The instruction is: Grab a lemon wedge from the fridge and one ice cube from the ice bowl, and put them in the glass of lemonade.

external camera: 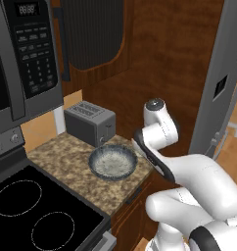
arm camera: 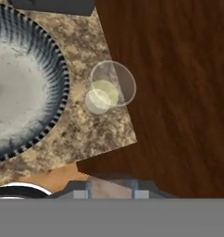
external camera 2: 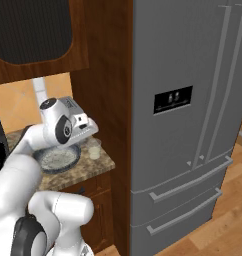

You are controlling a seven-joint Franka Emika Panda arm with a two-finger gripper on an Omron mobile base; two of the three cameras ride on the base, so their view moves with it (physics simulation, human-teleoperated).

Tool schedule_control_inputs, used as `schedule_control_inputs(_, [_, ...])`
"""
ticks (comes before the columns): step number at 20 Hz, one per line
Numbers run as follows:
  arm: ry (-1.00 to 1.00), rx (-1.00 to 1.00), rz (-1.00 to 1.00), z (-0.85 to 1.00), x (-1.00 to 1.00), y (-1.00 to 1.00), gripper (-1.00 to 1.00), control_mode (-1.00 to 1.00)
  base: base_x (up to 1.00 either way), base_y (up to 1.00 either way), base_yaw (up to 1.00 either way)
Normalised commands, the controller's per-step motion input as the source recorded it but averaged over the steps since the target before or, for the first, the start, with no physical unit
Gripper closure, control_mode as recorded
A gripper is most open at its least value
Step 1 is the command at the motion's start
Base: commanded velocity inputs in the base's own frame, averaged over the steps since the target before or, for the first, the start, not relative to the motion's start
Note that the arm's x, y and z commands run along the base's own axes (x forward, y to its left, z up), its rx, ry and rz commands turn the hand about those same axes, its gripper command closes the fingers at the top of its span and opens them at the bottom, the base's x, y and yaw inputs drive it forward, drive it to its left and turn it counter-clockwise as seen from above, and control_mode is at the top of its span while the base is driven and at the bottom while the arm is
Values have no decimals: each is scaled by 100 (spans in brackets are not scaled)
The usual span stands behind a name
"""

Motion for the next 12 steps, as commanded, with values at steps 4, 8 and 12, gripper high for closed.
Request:
schedule_control_inputs(4, [8, -10, 11, -14, 40, 0, 100, -100, 0, 0, 0])
schedule_control_inputs(8, [6, -9, 10, -9, 38, 0, 100, -100, 0, 0, 0])
schedule_control_inputs(12, [5, -6, 8, -10, 37, 0, 100, -100, 0, 0, 0])
